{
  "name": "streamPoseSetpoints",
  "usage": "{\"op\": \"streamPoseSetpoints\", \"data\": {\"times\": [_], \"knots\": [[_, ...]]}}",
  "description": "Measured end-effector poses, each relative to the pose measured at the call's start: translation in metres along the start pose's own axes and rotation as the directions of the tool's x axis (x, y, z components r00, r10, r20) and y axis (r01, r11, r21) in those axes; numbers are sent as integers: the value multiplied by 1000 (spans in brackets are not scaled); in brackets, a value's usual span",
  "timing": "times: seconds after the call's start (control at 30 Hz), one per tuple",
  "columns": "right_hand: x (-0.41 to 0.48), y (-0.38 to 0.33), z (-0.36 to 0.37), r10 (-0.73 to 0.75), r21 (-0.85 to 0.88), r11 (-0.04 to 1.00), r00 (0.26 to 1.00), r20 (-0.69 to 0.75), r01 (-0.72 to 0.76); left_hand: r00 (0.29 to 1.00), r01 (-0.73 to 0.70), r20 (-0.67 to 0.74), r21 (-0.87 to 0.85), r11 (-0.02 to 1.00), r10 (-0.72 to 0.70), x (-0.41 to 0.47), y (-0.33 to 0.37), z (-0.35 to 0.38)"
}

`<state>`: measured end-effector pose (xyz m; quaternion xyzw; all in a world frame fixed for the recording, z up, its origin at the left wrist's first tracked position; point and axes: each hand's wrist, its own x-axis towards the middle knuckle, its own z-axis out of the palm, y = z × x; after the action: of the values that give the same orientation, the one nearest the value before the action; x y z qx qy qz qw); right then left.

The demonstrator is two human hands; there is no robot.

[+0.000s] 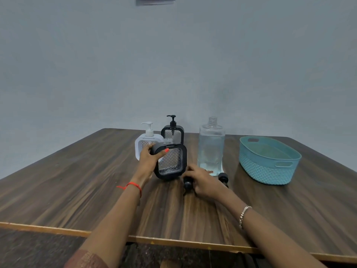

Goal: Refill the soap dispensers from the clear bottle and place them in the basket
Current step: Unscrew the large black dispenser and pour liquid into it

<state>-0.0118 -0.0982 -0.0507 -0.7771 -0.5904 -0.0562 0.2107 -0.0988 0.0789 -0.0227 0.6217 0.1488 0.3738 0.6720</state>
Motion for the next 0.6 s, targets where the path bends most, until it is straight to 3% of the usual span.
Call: {"op": "streamPoseSetpoints", "data": {"times": [0.23,0.33,0.4,0.5,0.6], "knots": [[0,4,-10,31,-12,999,999,12,-31,998,-65,22,-23,998,66,-2,0,5],[0,9,-18,26,-4,1000,997,-73,-26,997,-62,37,-22,998,63,0,4,10],[0,7,-30,36,65,998,977,-210,-23,996,-67,62,22,998,65,2,6,13],[-1,5,-54,106,186,982,860,-500,-12,997,-62,49,41,997,60,6,8,20],[1,17,-68,278,321,944,690,-668,-70,998,-57,25,6,998,57,8,9,29]]}}
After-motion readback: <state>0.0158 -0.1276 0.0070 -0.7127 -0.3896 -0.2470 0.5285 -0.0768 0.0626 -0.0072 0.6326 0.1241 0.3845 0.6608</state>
